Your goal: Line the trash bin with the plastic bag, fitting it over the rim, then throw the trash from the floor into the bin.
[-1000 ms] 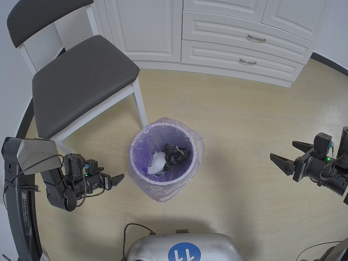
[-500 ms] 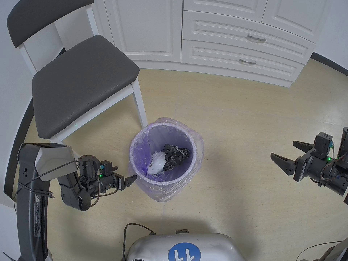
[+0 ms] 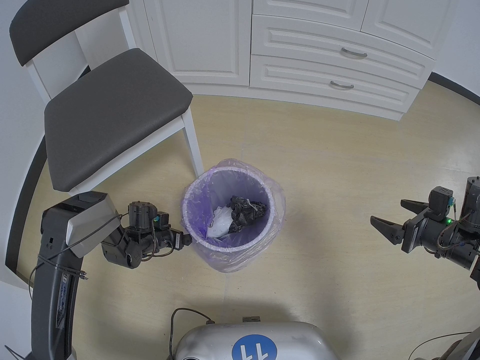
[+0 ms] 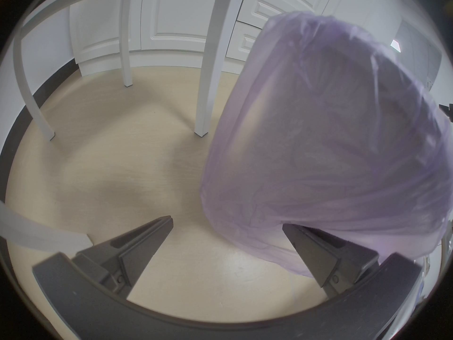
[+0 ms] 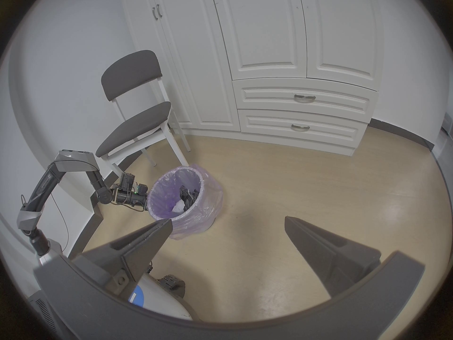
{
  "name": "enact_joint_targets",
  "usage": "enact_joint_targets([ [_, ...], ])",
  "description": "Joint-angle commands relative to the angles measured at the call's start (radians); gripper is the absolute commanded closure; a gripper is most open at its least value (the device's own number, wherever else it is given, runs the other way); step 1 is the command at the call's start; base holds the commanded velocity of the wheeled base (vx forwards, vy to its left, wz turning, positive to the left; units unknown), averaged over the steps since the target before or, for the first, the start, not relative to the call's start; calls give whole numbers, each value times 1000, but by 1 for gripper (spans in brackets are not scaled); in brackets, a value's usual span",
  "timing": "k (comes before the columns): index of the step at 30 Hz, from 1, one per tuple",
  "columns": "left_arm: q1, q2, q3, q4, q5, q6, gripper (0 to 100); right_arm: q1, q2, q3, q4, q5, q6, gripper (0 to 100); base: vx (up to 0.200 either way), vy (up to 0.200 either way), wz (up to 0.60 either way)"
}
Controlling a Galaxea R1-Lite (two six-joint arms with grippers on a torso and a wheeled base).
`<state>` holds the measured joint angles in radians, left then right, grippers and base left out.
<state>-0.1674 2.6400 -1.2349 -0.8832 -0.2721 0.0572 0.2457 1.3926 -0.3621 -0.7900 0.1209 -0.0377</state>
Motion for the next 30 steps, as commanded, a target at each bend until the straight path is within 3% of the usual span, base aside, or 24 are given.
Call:
enact_joint_targets([
  [1,-4,67,-138,67,11,10,0,-8,28,2,-2,2,-2,0,0,0,0],
  [6,-4,92,-189,105,25,24,0,-8,28,2,-2,2,-2,0,0,0,0],
  [7,-4,129,-279,202,68,65,0,-8,33,3,-2,2,-2,0,0,0,0],
  [17,-4,189,-426,322,70,92,0,-10,69,5,-2,2,-4,0,0,0,0],
  [26,-4,199,-442,314,116,90,0,-8,72,9,-2,2,-11,0,0,0,0],
  [30,9,178,-377,290,125,93,0,-8,74,12,0,2,-22,0,0,0,0],
])
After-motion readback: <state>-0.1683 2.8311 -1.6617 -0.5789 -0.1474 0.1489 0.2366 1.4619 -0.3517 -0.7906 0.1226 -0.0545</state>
